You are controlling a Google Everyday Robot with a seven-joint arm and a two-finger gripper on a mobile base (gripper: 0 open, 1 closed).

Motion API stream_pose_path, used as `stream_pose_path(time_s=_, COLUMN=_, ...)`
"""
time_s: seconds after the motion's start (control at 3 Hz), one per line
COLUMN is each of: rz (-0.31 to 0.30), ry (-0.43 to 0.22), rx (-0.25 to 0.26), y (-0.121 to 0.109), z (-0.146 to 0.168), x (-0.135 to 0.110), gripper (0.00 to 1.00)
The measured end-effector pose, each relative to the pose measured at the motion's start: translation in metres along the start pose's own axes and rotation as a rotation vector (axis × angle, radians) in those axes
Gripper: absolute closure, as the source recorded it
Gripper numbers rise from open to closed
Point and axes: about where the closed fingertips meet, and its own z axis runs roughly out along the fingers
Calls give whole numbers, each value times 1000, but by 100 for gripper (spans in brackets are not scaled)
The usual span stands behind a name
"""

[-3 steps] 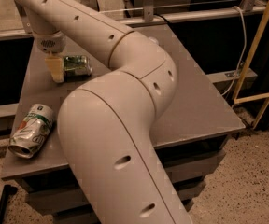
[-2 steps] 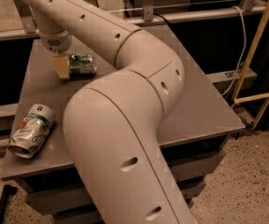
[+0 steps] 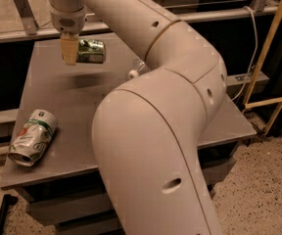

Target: Pick green can

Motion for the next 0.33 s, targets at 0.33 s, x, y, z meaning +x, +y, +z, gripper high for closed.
stream_pose_path(time_s=0.33, rz=-2, ry=-4, rx=4, y=-1, z=2, x=-2, gripper=100)
